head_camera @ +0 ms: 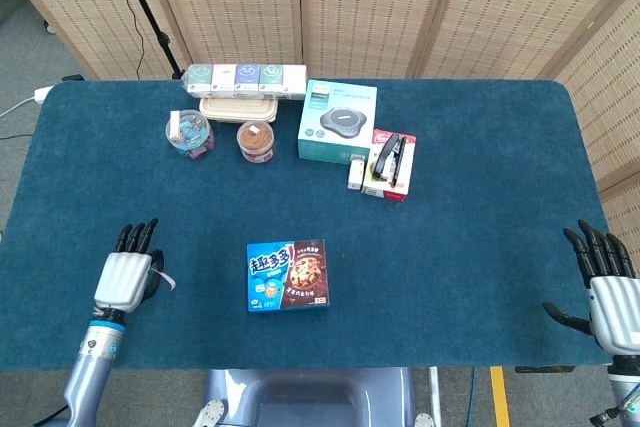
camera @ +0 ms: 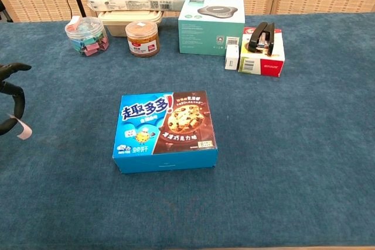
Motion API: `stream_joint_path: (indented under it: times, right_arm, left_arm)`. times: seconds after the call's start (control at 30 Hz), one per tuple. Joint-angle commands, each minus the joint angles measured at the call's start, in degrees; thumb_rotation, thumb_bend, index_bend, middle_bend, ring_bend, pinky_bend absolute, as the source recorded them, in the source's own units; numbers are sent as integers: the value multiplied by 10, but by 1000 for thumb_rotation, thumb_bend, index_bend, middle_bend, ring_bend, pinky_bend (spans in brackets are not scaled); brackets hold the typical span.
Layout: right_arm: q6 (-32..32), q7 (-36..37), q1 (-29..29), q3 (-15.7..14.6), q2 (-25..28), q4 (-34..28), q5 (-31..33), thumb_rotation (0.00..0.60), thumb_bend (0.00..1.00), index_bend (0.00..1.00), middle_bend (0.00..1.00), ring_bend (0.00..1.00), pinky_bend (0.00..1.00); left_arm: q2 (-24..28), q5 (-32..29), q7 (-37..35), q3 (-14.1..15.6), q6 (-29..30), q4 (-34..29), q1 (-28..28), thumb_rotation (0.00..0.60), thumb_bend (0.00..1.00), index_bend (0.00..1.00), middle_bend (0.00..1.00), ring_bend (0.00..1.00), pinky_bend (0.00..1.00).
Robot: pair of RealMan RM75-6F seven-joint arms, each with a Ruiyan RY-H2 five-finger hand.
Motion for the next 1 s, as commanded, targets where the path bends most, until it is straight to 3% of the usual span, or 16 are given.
stream_joint_path:
  times: [0.03, 0.3, 0.6, 1.0]
  right_arm:
    - [1, 0, 0, 1, 0, 0, 1, 600, 0, 0, 0, 0, 0]
    - [-1, 0, 1, 2, -1, 2, 4, 600, 0, 0, 0, 0, 0]
    - [-5, -3, 3, 3, -3, 4, 7, 600, 0, 0, 0, 0, 0]
    - [-7, 0, 4, 3, -4, 6, 8, 600, 0, 0, 0, 0, 0]
  left_arm:
    - [20, 27, 50, -6, -11, -27, -31, 600, 469, 651, 0, 0, 0]
    - [22, 10, 151, -22, -42, -75, -75, 600, 477, 662, 0, 0, 0]
    - [4, -124, 343, -53, -85, -162, -151, 600, 479, 662, 0, 0, 0]
    - [-46, -221, 458, -65, -86, -170, -250, 600, 484, 662, 0, 0, 0]
